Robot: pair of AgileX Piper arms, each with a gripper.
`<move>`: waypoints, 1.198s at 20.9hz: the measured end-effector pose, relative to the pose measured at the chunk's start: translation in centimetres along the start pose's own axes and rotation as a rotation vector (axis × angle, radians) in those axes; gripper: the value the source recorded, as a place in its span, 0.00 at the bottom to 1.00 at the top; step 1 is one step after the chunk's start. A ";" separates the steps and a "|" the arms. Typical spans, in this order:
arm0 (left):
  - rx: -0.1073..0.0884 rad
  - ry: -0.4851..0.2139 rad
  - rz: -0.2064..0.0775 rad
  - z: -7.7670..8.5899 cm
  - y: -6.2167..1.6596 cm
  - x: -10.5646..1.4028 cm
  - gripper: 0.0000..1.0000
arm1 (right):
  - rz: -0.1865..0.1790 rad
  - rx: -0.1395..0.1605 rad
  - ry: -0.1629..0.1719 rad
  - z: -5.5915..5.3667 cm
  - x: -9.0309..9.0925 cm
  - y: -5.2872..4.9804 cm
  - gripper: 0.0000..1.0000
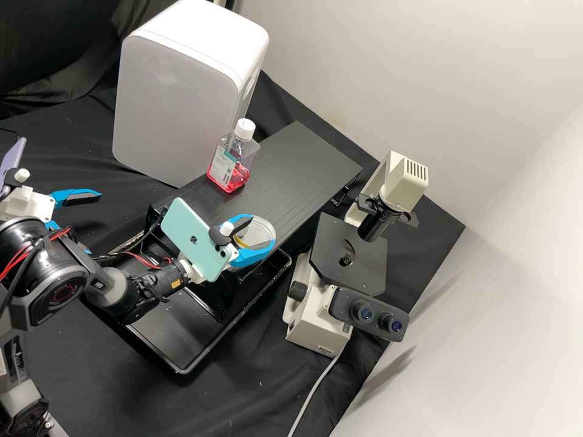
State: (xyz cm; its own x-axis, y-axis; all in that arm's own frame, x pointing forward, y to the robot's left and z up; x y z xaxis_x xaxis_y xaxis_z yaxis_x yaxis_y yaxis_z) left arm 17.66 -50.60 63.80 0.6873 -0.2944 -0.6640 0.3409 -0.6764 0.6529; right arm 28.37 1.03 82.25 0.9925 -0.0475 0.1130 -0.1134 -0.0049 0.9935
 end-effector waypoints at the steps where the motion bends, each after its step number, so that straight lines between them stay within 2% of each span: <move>1: 0.000 0.000 0.000 0.0 0.00 0.0 1.00 | 0.001 0.001 -0.001 0.0 0.0 0.0 1.00; 15: -0.008 0.017 0.004 -0.1 0.03 0.0 1.00 | 0.001 0.001 -0.001 0.0 0.0 0.0 1.00; 25: 0.007 0.012 0.003 0.0 0.00 0.0 1.00 | 0.001 0.001 -0.001 0.0 0.0 0.0 1.00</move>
State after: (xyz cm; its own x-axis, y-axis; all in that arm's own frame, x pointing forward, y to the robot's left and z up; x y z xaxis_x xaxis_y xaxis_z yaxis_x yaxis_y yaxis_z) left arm 17.65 -50.61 63.79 0.6956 -0.2884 -0.6580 0.3346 -0.6804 0.6520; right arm 28.37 1.01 82.26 0.9922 -0.0489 0.1144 -0.1148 -0.0058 0.9934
